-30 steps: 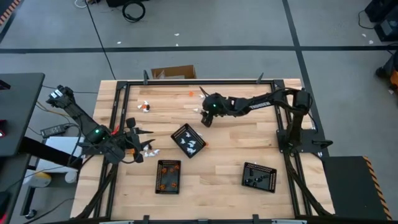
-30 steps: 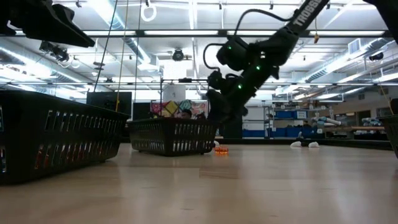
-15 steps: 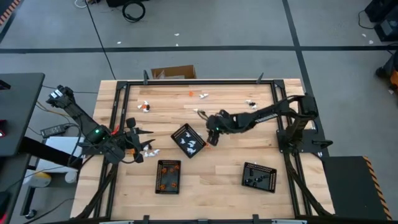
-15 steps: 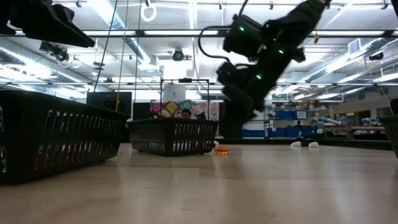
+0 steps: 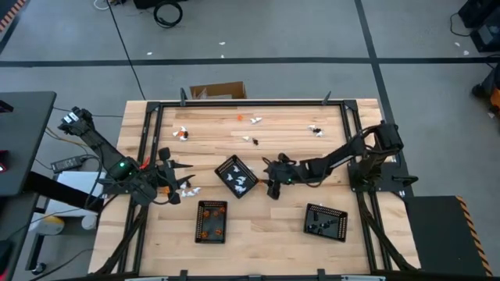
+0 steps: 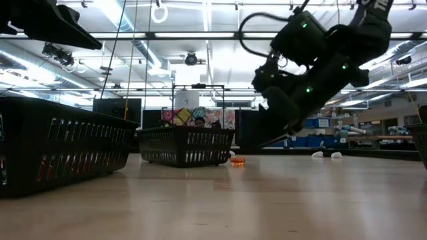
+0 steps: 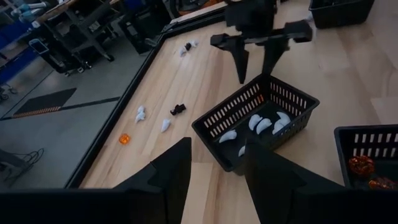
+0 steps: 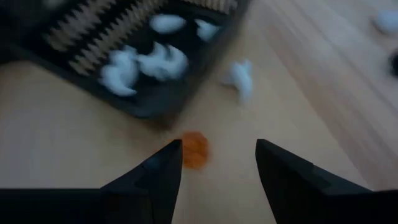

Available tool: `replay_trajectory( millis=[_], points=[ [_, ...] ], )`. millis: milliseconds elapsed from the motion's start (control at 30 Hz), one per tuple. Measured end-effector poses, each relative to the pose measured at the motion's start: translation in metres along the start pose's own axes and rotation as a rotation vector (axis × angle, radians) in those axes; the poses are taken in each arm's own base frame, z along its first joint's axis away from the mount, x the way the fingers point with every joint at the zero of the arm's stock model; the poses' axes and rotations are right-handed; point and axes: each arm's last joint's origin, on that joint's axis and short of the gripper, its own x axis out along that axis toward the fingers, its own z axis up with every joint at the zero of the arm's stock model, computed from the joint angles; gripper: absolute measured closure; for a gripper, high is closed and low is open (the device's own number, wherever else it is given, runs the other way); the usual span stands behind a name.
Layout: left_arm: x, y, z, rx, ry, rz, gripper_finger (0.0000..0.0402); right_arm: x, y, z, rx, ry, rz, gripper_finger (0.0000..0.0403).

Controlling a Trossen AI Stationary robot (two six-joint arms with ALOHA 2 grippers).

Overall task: Sort Halloween decoration
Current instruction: Put the orange pumpkin toy into the left black basket

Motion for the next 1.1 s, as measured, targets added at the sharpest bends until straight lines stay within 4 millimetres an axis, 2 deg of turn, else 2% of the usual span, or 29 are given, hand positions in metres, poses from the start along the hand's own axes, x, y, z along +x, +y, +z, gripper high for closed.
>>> replay_trajectory(
  millis=[133, 433, 600, 733, 967, 1100],
  points=[
    [0.000, 0.000, 0.000, 0.000, 0.000, 0.000, 0.0246, 0.002, 0.006, 0.000, -0.038, -0.046, 0.011, 0.0194],
    [0.000, 0.000, 0.001, -0.009, -0.001, -0.009, 0.0246, 0.026, 0.015, -0.023, -0.029, -0.083, 0.025, 0.0194],
    [0.000, 0.000, 0.000, -0.008, -0.001, -0.010, 0.0246, 0.034, 0.017, -0.026, -0.003, -0.090, 0.004, 0.0198],
    [0.000, 0.000, 0.000, -0.007, -0.001, -0.010, 0.0246, 0.036, 0.018, -0.024, -0.006, -0.086, -0.012, 0.0220],
    [0.000, -0.001, 0.000, -0.007, 0.000, -0.012, 0.0246, 0.033, 0.020, -0.025, 0.000, -0.077, -0.020, 0.0291],
    [0.000, -0.001, 0.000, -0.006, 0.000, -0.012, 0.0246, 0.033, 0.021, -0.027, 0.004, -0.071, -0.030, 0.0300]
  ],
)
